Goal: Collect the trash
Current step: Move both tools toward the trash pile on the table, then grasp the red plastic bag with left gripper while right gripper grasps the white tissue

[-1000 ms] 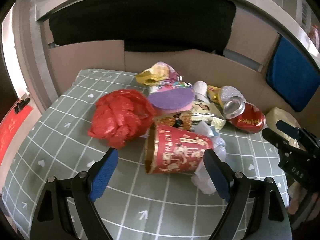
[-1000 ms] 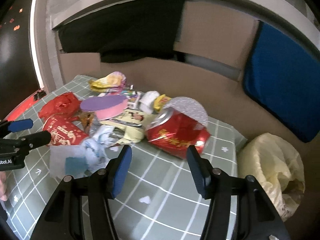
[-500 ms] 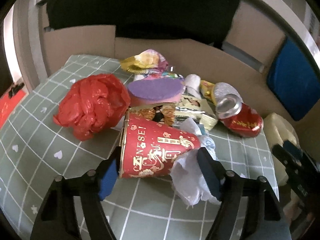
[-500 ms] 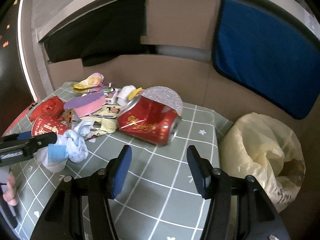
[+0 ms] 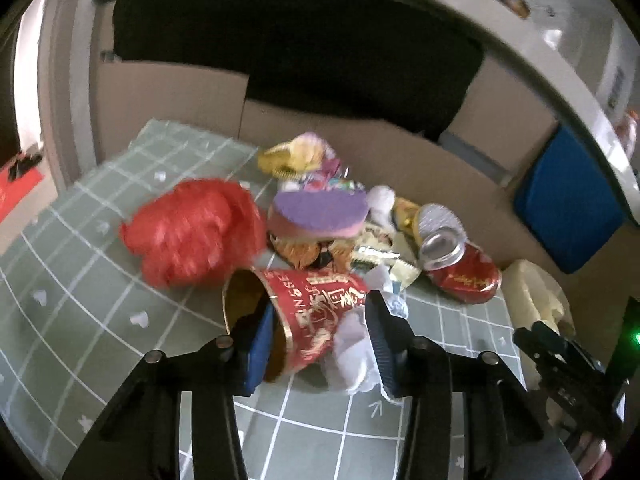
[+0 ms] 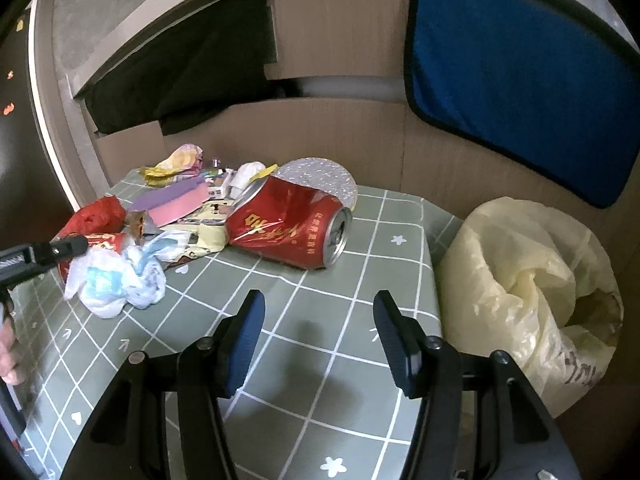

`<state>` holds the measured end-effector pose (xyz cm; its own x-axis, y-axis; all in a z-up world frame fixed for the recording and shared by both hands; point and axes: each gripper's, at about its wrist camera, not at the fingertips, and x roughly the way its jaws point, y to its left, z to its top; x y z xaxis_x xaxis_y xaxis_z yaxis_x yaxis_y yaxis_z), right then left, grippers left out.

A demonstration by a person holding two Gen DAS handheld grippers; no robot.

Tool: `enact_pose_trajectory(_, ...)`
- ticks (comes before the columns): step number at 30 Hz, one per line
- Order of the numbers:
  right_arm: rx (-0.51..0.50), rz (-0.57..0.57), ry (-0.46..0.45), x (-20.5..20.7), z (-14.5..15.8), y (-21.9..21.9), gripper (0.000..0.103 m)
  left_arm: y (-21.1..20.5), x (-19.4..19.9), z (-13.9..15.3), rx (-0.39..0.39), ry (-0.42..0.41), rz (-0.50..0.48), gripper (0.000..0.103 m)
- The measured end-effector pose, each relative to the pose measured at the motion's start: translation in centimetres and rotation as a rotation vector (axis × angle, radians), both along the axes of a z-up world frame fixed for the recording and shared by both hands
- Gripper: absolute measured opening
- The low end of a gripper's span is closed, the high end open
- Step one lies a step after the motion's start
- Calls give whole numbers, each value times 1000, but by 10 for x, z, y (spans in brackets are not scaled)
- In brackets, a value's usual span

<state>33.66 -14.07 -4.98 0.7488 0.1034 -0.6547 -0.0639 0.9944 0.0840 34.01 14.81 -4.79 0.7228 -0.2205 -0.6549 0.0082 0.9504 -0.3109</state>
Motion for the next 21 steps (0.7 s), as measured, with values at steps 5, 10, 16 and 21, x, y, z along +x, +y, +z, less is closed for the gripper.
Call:
enact_pose_trajectory(5,32,58,10,1,6,16,54,17,-6,3,-14,27,1,45)
enact_pose_trajectory(10,108,245,77,16,9,69,54,43,-20,5,-8,37,34,45)
enact_pose_trajectory(16,31,377,101,39,-3,139,52,76,-26,6,15,56,59,46)
enact_pose_trajectory(21,73,443,198,66,-27,158,33,92,-2,20,39,17,58,47)
